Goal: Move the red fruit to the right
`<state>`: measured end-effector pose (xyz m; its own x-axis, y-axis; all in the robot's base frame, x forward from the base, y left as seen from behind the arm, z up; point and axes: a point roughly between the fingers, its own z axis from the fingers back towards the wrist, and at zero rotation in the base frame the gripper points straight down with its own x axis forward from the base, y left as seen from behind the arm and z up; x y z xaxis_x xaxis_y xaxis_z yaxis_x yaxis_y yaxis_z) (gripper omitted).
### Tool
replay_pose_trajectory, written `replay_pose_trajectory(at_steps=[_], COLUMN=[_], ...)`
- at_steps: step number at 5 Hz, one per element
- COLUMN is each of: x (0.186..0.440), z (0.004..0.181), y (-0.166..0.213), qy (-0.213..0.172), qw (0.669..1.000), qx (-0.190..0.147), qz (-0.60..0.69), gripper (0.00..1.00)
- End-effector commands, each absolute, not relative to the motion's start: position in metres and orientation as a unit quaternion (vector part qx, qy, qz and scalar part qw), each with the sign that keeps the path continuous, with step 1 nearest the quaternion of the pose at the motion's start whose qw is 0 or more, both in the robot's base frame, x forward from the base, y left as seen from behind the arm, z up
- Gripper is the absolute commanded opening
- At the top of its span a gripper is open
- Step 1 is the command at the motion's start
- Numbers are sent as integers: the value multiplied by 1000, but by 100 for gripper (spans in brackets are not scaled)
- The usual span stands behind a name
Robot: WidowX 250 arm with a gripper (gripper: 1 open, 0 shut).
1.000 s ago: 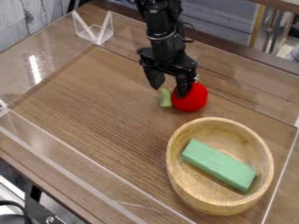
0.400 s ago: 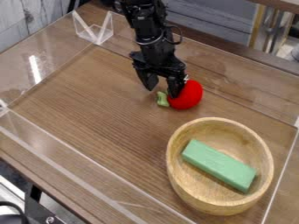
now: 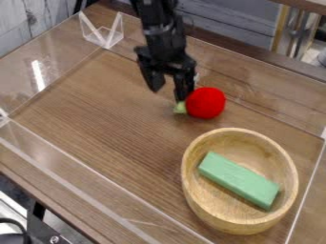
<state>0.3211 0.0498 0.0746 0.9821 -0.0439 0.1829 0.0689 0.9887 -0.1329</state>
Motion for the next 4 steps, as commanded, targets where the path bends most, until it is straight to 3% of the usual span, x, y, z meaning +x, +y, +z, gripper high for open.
replay_pose_trajectory(at_steps=[1,3,4], x=[317,290,288], z=[117,131,126], y=[69,89,92], qy=[-132,-137,-130], qw=[989,989,991], qx=[-55,-49,-40], qz=[-27,3,17], gripper=[100,100,100])
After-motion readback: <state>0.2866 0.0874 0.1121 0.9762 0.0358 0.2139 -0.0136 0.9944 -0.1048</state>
